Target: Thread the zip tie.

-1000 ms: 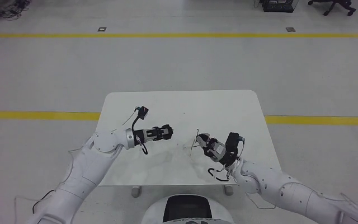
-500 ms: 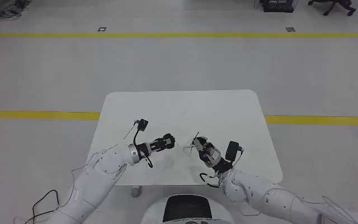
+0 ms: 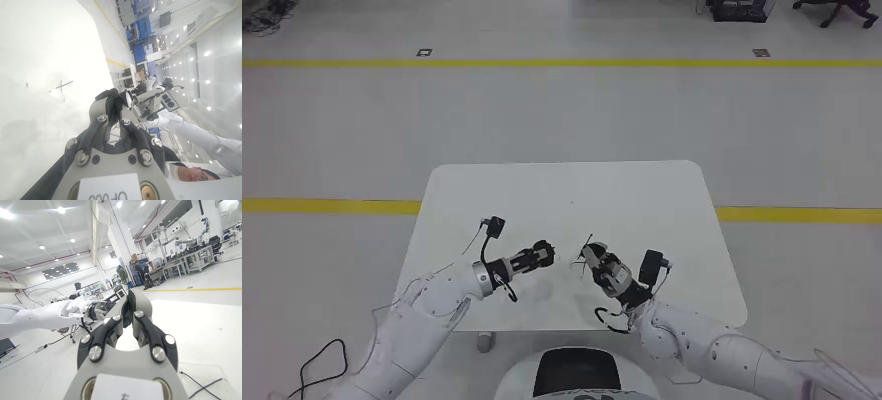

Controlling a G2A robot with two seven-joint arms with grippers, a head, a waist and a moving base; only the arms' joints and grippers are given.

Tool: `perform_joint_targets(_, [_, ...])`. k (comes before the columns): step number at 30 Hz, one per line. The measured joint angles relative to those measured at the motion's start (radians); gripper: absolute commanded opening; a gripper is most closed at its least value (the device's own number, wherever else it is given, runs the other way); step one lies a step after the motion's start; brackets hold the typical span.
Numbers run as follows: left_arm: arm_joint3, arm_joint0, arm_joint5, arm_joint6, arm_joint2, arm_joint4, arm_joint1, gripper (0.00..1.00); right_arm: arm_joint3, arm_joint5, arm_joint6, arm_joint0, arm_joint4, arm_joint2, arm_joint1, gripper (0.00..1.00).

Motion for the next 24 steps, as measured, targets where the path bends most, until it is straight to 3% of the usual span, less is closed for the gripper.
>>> perform_joint_targets(11, [-0.070,0.082,-0.001,0.017,-0.036,-0.034,0.007,0.00,-0.048,0.000,0.058,0.005,0.109,-0.009,-0.010,0.00])
perform_joint_targets(24, [-0.104,0.104,-0.001,0.025,-0.032,-0.016,-0.002,0.00,-0.007,0.000,0.147,0.036,0.199,-0.009,-0.057,0.00])
